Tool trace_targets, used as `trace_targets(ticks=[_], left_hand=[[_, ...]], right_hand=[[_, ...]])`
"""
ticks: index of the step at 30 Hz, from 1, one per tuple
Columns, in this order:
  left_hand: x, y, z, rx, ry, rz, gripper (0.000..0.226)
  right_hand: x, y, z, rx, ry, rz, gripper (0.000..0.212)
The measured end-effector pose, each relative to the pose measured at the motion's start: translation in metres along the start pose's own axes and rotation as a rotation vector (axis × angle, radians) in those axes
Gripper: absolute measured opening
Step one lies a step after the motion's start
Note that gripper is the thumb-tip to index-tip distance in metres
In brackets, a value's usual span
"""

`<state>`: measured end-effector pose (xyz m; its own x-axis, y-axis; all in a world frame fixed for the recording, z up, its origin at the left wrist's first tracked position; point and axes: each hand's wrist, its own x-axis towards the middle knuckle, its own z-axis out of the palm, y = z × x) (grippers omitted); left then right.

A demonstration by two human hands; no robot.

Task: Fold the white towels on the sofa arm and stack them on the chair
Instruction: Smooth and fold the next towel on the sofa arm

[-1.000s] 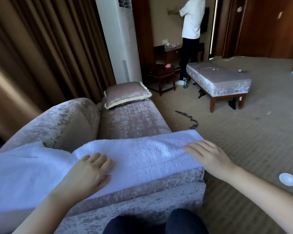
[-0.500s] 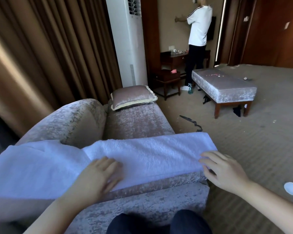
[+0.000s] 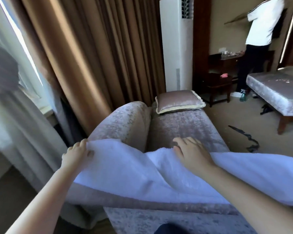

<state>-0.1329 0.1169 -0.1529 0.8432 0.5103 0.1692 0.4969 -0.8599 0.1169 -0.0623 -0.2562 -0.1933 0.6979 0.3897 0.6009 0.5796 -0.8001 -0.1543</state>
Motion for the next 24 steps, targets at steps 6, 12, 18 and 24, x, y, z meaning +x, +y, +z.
trace_targets(ticks=[6, 12, 18, 24], left_hand=[[0.012, -0.023, 0.001, -0.236, 0.031, -0.076, 0.036], [0.011, -0.054, -0.011, -0.344, -0.029, -0.178, 0.033], [0.019, -0.065, -0.016, -0.433, -0.252, -0.152, 0.05], [0.033, -0.039, -0.036, -0.666, -0.346, -0.211, 0.035]], right_hand=[[0.004, 0.007, 0.007, 0.028, -0.115, 0.125, 0.027], [0.02, 0.002, 0.008, -0.162, -0.208, 0.171, 0.032], [0.025, -0.049, 0.015, 0.018, 0.012, -0.131, 0.033], [0.024, -0.115, 0.028, 0.106, -0.223, -0.157, 0.057]])
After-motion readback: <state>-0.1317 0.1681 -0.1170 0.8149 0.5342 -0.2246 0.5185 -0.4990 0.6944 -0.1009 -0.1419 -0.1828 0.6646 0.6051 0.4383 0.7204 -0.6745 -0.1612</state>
